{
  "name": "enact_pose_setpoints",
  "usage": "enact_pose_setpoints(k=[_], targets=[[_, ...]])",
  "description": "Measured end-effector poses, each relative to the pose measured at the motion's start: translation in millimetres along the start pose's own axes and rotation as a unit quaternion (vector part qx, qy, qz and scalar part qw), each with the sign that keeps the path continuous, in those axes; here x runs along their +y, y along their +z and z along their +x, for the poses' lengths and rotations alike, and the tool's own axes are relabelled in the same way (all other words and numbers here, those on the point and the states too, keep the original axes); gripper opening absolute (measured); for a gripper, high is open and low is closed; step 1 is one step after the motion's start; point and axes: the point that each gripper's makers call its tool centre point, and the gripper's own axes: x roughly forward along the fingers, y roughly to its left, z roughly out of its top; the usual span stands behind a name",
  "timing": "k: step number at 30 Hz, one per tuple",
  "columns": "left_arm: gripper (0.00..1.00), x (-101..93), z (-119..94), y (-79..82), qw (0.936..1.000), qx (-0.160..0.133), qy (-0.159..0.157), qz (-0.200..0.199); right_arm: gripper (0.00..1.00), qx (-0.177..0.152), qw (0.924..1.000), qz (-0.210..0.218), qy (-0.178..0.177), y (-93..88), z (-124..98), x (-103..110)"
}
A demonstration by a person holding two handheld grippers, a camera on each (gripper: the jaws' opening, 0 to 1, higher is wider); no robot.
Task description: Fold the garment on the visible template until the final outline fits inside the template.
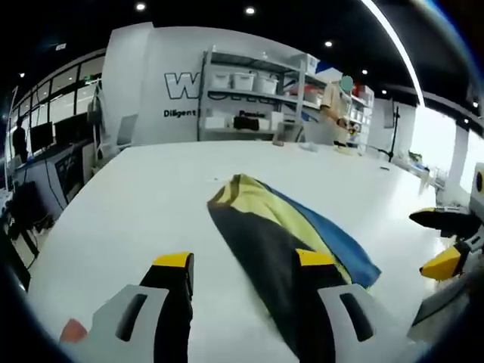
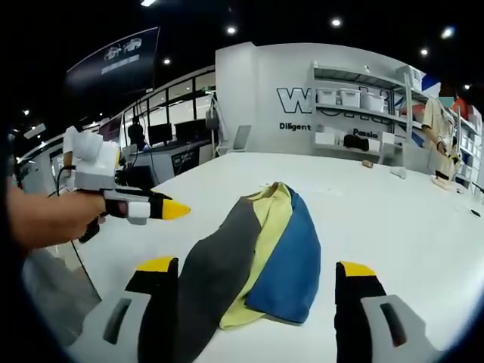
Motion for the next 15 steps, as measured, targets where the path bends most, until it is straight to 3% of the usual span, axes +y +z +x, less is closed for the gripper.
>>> enact_pose_setpoints(k=[2,5,15], targets=[[0.38,2.1,15.4,-4.6,0.9998,0.017,-0.006,-0.011,0.86,0.002,1.0000,0.000,-0.001,-0.9,0.4,-0.9],[0.38,9.5,34.7,-13.6,0.9990,0.039,0.001,-0.020,0.86,0.002,1.0000,0.003,-0.003,-0.9,0.2,-2.4],[0.25,13.3,69.2,-31.8,0.9968,0.074,-0.008,-0.028,0.85,0.004,0.9999,0.011,-0.007,-2.6,0.2,-6.5]])
